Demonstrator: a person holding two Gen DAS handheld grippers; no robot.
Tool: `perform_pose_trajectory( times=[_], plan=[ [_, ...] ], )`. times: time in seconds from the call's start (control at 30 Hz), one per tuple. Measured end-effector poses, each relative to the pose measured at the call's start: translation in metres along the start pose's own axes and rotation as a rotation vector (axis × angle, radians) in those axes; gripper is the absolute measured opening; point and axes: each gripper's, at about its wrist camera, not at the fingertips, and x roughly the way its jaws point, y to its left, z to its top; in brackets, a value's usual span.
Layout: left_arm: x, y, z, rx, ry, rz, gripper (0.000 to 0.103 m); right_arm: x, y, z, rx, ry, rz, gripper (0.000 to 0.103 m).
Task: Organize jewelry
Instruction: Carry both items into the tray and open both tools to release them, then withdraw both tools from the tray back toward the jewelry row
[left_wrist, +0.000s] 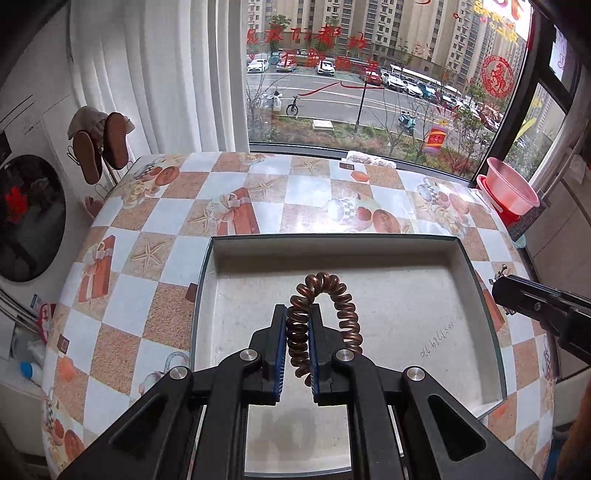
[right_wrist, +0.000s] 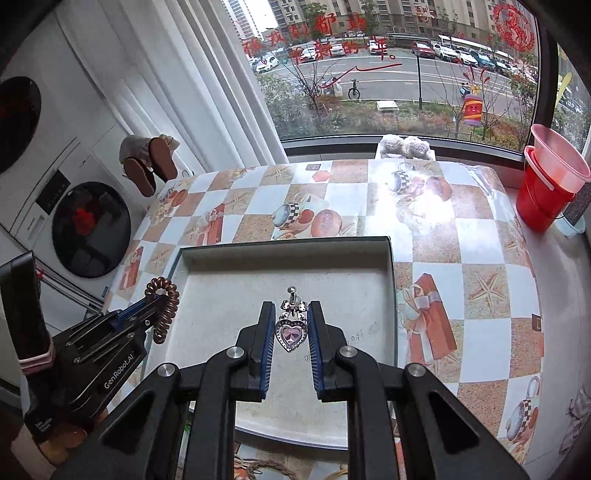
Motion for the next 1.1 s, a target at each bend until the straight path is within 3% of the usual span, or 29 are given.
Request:
perform_pose_trajectory(
  times=[0.3,0.6,0.73,0.77,0.8,0.83,0.87,0.9,1.1],
  plan=[
    [0.058,-0.001,-0.004,0.026,0.05,0.075,0.024,0.084,-0.024,-0.01,0.01,0.093,-0.049,0.019],
    [0.066,-0.011,-0.01,0.077,0.017,0.147,0.024,0.095,-0.026,-0.015,0.007,0.084,-0.069,0.022],
    [0.062,-0.009,-0.008,0.052,0.021,0.114,0.024,0.091,-0.022,-0.013,0.01,0.08,-0.051,0.056],
    [0.06,-0.009,-0.007,0.048,0.016,0.111,0.027,0.087,-0.022,-0.012,0.015,0.067,-0.041,0.056],
    [0.058,-0.009,-0.007,0.047,0.011,0.108,0.037,0.083,-0.022,-0.011,0.021,0.057,-0.032,0.056],
    [0.055,-0.008,-0.007,0.047,0.004,0.118,0.083,0.079,-0.022,-0.01,0.029,0.048,-0.023,0.056],
    [0.051,-0.008,-0.007,0.042,-0.012,0.135,0.103,0.074,-0.022,-0.009,0.033,0.039,-0.016,0.056],
    [0.044,-0.007,-0.008,0.034,-0.049,0.138,0.103,0.068,-0.021,-0.008,0.035,0.028,-0.017,0.056],
    [0.027,-0.009,-0.008,0.034,-0.054,0.11,0.103,0.042,-0.019,-0.008,0.041,-0.004,-0.022,0.06]
  ],
)
